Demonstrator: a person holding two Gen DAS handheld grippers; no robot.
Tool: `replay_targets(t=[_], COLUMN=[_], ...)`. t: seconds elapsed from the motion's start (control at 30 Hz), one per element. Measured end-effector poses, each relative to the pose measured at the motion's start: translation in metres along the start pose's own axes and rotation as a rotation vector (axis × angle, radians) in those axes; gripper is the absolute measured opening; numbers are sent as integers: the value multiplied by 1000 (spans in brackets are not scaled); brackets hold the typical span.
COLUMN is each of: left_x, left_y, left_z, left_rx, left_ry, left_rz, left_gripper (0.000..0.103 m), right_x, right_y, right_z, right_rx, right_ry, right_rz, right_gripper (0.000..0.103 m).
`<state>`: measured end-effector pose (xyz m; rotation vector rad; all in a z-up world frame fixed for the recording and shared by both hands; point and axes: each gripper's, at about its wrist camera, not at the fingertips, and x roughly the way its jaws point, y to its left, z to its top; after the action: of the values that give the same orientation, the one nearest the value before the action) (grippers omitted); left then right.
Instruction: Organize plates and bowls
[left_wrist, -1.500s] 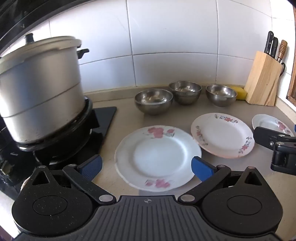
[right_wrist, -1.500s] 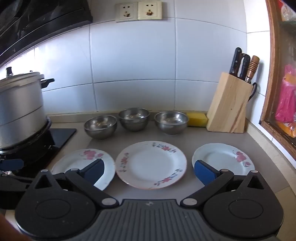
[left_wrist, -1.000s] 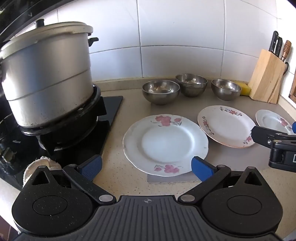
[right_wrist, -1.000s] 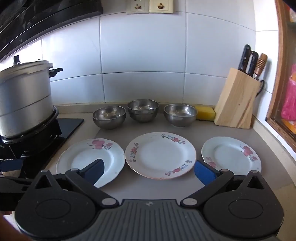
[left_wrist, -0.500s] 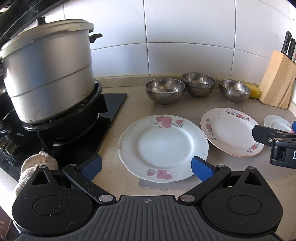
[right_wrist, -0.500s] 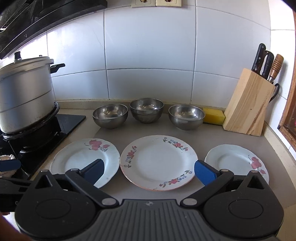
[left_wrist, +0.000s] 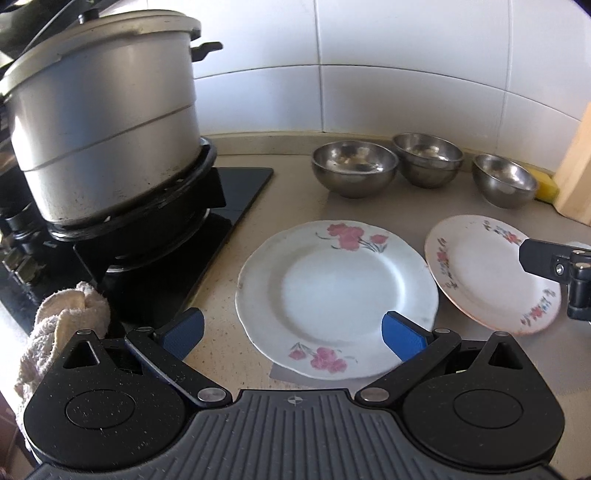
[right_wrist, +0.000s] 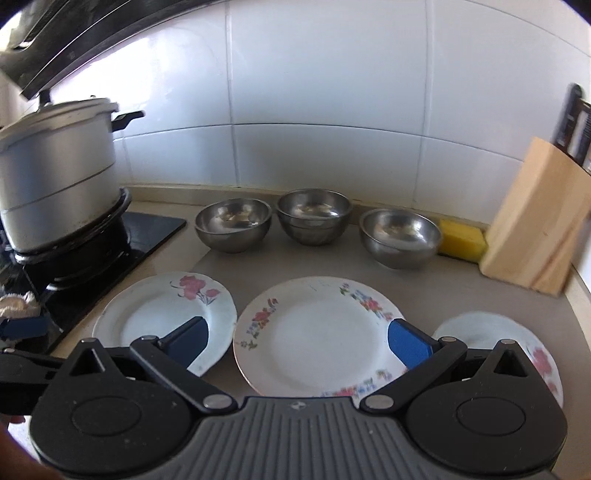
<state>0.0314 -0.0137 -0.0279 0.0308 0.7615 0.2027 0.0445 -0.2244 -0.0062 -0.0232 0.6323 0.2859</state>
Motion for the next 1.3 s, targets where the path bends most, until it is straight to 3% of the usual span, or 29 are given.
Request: replay_targets(t=[0.17,0.4,0.6,0.87,1.3], left_x=[8,17,33,41,63], left_y=[-2,2,13,28,40], left_z=[4,1,-1,6,14], left_rx=[-36,-39,-46,-37,-43], left_ry=[7,32,66,48,82], left_rz=[40,36,12,-42,-48], left_gripper=[98,98,98,98,98], right_x=[18,38,53,68,95], right_y=[3,0,13,25,51], right_z=[12,14,17,29,40], right_rx=[-82,-105,-119,-133,-256], right_ry=[-3,36,72,91,104], right_rz=[51,111,113,135,167], right_gripper=[90,90,90,90,90])
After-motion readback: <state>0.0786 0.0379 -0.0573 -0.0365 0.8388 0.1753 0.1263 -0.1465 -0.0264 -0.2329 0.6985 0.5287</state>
